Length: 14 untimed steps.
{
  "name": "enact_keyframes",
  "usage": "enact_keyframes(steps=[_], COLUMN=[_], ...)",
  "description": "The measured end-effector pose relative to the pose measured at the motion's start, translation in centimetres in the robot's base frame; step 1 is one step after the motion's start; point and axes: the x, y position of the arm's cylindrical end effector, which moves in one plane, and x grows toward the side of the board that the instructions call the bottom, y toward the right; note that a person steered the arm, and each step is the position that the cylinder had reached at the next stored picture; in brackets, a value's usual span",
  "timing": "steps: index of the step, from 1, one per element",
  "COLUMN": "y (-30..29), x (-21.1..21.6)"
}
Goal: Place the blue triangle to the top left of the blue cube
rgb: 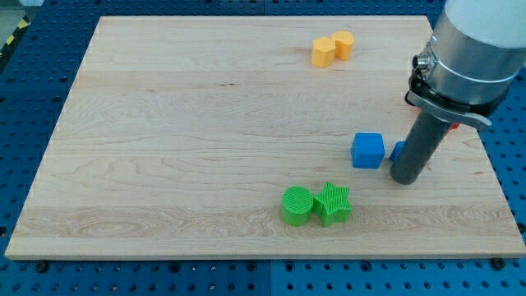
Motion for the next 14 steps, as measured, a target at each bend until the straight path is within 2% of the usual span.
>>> enact_keyframes(steps=[2,4,6,8,11,14], y=[0.0,-2.5,-8.5,-11.4,-11.1,-0.9], x=[-0.7,-1.5,-5.0,-4.9,-0.9,2.0])
